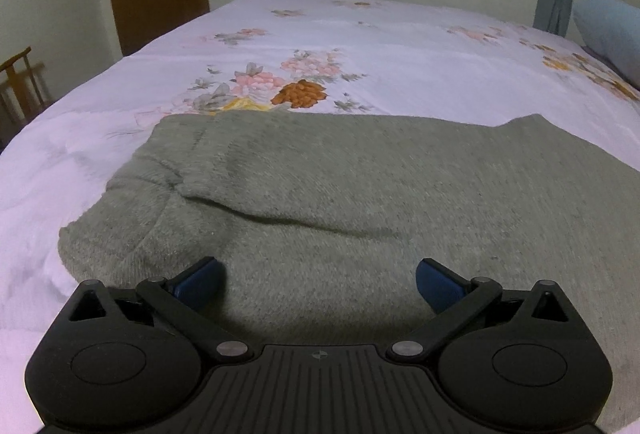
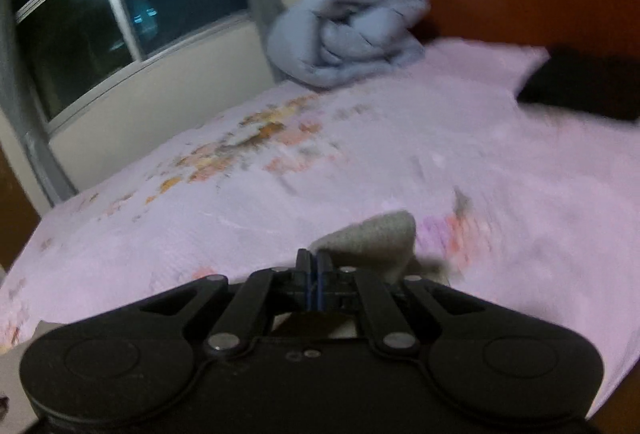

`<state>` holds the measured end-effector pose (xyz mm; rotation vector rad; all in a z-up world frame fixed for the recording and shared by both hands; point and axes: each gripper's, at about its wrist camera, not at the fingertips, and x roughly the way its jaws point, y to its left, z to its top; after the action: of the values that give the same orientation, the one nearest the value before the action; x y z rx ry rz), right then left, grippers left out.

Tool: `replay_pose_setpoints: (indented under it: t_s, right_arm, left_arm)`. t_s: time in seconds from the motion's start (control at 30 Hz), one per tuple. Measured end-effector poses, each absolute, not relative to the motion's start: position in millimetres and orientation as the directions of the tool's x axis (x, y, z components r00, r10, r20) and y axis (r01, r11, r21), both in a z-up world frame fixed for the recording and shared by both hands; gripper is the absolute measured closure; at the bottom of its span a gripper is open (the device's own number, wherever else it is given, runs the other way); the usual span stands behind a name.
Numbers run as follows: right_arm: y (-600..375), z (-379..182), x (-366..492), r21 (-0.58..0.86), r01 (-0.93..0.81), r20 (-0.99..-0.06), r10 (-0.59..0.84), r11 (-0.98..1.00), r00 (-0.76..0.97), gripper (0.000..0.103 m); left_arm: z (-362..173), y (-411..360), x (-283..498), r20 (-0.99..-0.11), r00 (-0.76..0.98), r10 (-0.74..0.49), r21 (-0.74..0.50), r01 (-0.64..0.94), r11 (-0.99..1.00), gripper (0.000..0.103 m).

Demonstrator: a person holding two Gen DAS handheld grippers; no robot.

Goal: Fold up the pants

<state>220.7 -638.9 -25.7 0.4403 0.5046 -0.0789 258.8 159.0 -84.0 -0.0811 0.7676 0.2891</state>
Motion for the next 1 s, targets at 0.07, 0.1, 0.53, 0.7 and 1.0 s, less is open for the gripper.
replay_pose_setpoints:
  t_s: [0.07,0.1,0.53,0.7,1.0]
  right_arm:
    - [-650.6,-41.9,216.2,0.45,0.21,-0.501,0.051,0.868,0.864,0.103]
    - [-656.3,-49.8,214.4,0.477,0.227,-0.511,0.058,0.849,0.858,0.103]
    - [-699.8,-84.1,192.4,0.698,0.297,-0.459,0.089,0.651,0.884,0.069]
    - [-702.9,-87.0,216.9,0.72,0.287,-0.476,0.148,0.632,0.867,0.1]
    - [-679.4,-2.9,200.9,0.701,0.083,-0.292,0.178,0.708,0.94,0.103]
  left_arm:
    - [-83.9,158.7,258.4,-0.695,0.682,0.228,0.034,-0.285,0.958,0.0]
    - [-84.1,158.9,258.5,-0.695,0.682,0.228,0.034,-0.286,0.958,0.0]
    - [-69.5,149.0,217.7,-0.651,0.715,0.254,0.015,-0.322,0.947,0.0]
    - [-73.4,143.9,211.4,-0.672,0.692,0.264,0.053,-0.311,0.949,0.0]
    - [-74.2,156.8,222.4,-0.73,0.654,0.201,-0.008,-0.303,0.953,0.0]
